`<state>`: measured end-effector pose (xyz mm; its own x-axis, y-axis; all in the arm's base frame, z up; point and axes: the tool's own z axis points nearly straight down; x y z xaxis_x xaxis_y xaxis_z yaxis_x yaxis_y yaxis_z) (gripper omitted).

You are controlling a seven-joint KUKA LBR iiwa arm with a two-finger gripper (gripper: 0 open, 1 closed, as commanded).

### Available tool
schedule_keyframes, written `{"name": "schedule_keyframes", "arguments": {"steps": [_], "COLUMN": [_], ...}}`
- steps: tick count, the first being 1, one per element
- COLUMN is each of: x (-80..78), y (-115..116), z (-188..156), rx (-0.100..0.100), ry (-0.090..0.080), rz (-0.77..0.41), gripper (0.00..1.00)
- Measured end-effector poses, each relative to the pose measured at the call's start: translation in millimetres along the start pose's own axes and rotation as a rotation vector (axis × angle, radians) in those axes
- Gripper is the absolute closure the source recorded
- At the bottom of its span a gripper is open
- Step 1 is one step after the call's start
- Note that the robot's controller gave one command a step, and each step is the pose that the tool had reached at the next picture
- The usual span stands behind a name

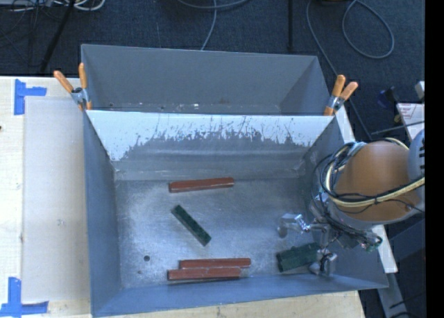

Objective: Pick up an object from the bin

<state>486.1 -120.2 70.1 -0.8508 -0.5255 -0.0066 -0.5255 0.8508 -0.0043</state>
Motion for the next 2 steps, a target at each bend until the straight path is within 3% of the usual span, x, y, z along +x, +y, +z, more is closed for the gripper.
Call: {"name": "schedule_keyframes", "arguments": {"steps": [1, 2], "x": [-1.6, -1.6], "y": [-0.5, -0.3], "z": [-0.5, -0.4], "rx": [-0.001, -0.002], "ry": [0.001, 0.003], "rz": [0.0, 0.0], "gripper": [0.0, 1.0]}}
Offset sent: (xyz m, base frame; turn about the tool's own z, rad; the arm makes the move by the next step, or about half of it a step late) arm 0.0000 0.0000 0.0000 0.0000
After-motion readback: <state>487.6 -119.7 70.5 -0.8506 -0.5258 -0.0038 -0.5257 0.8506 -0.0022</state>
